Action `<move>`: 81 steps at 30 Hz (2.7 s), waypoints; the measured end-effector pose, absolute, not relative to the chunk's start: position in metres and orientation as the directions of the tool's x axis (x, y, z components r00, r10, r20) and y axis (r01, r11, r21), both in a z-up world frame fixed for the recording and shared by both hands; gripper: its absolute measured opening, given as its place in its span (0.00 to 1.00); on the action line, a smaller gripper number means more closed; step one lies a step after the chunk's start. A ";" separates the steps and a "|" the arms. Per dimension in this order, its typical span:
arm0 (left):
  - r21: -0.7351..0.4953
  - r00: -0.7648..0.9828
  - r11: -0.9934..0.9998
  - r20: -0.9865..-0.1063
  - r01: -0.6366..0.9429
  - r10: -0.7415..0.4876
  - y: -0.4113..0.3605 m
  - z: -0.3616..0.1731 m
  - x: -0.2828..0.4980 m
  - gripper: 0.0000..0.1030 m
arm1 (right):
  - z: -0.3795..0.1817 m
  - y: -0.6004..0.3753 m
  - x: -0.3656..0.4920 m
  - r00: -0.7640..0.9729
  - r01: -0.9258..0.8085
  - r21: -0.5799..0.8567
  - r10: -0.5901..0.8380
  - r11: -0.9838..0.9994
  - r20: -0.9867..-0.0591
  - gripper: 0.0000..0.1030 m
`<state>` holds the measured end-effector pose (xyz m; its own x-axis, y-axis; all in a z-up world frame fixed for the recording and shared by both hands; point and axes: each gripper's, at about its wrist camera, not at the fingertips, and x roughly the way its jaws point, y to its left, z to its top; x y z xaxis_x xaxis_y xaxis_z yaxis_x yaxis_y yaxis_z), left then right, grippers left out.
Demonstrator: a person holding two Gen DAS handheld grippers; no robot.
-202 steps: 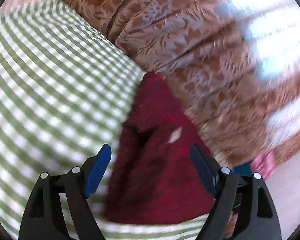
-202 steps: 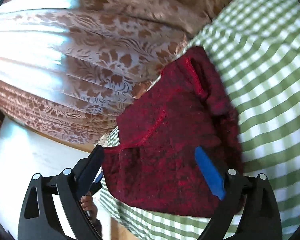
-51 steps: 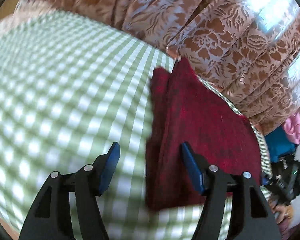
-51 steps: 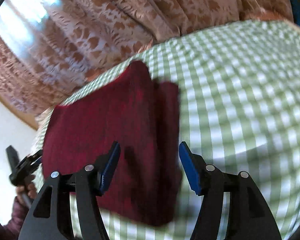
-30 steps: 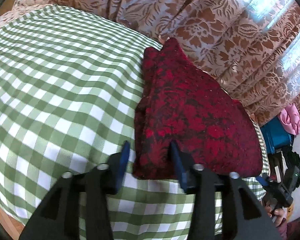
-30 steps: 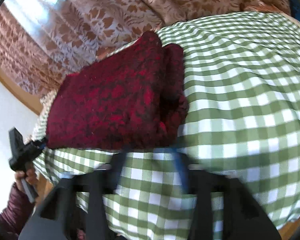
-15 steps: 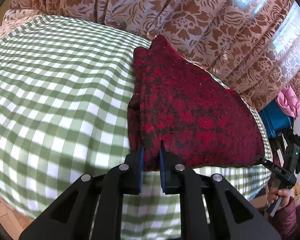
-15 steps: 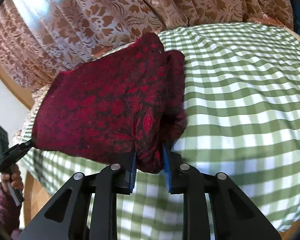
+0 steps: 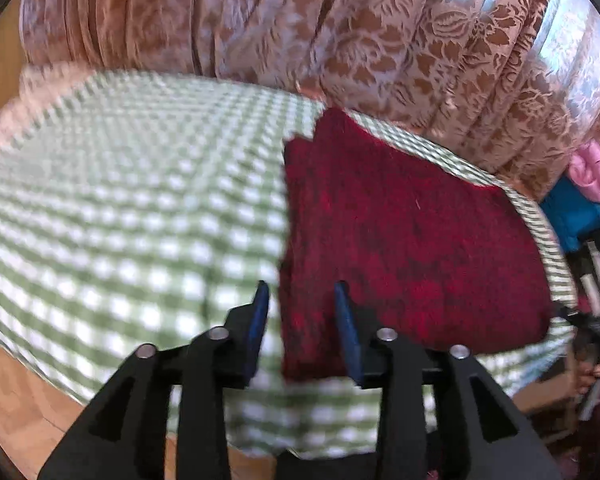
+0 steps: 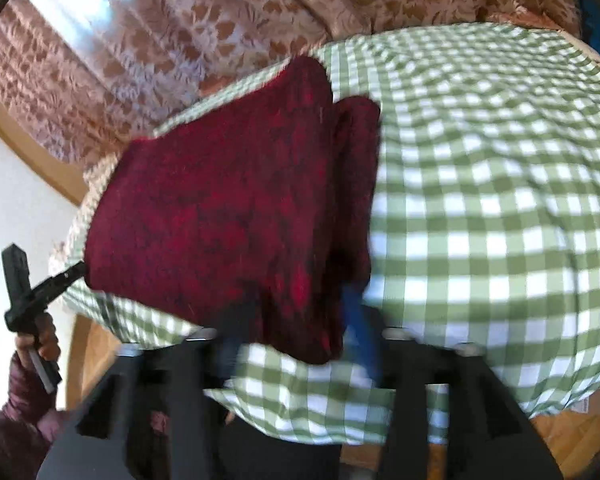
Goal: Fold small clothes
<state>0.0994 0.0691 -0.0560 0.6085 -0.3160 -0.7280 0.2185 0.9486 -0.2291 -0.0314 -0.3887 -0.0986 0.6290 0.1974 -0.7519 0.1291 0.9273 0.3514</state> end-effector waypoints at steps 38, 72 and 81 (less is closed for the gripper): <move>-0.039 0.620 0.985 -0.772 0.170 -0.138 0.002 -0.070 0.217 0.28 | -0.099 -0.389 0.112 0.673 0.285 0.162 -0.077 0.945 -0.736 0.21; 0.015 0.799 0.990 -0.591 0.143 -0.107 -0.012 -0.024 0.119 0.50 | -0.100 -0.415 0.084 0.692 0.308 0.311 0.012 0.899 -0.722 0.58; 0.018 0.791 0.982 -0.595 0.188 -0.141 -0.028 -0.025 0.105 0.53 | -0.102 -0.423 0.041 0.699 0.255 0.443 0.152 0.860 -0.699 0.68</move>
